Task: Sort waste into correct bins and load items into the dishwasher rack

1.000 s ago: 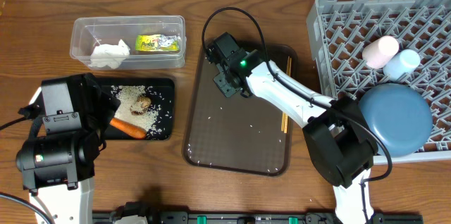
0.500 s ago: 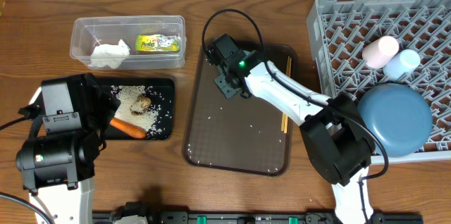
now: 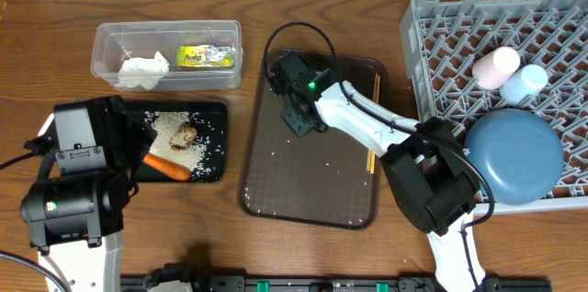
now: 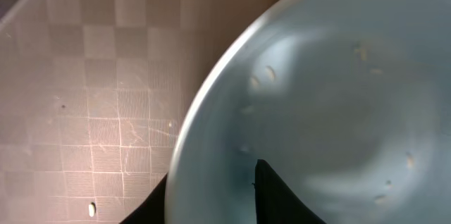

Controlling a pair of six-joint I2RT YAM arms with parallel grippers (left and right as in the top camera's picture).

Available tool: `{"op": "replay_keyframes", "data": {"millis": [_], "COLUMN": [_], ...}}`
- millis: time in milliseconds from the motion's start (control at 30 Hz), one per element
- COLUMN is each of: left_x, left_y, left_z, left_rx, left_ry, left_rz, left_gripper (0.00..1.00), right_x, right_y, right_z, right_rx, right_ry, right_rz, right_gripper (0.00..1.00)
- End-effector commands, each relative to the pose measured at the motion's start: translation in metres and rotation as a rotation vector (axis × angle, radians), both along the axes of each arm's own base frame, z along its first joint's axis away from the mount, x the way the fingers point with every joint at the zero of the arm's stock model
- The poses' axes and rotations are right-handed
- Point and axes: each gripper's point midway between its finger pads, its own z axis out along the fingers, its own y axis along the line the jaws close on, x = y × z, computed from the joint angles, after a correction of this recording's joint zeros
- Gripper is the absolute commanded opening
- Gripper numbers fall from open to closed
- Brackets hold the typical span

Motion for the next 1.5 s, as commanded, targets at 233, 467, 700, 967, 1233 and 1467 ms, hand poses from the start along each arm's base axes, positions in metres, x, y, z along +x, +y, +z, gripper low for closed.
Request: {"op": "replay_keyframes", "data": {"millis": [233,467,700,967,1233,1467], "left_x": [-0.002,-0.002,-0.002,-0.002,-0.002,-0.002], "left_y": [0.004,0.004,0.004,0.004,0.004,0.004], "left_z": [0.002,0.002,0.002,0.002,0.002,0.002], "left_rx": [0.016,0.016,0.016,0.016,0.016,0.016], "left_ry": [0.001,0.001,0.001,0.001,0.001,0.001], "left_rz": [0.016,0.016,0.016,0.016,0.016,0.016], "left_gripper": [0.98,0.98,0.98,0.98,0.98,0.98], "right_x": [-0.016,-0.015,0.0,0.028,0.058,0.087], "right_y": [0.006,0.017,0.03,0.002,-0.074,-0.19], "right_z": [-0.012,-0.009,0.027,0.122,0.194,0.239], "right_rx": [-0.027,0.048,0.156,0.388,0.624,0.808], "right_ry": [0.038,0.058,0.026,-0.023,-0.045,-0.12], "right_rz": [0.051,-0.012,-0.108,-0.174,-0.25,-0.416], "right_gripper": [0.01,0.01,0.01,0.01,0.01,0.01]}}
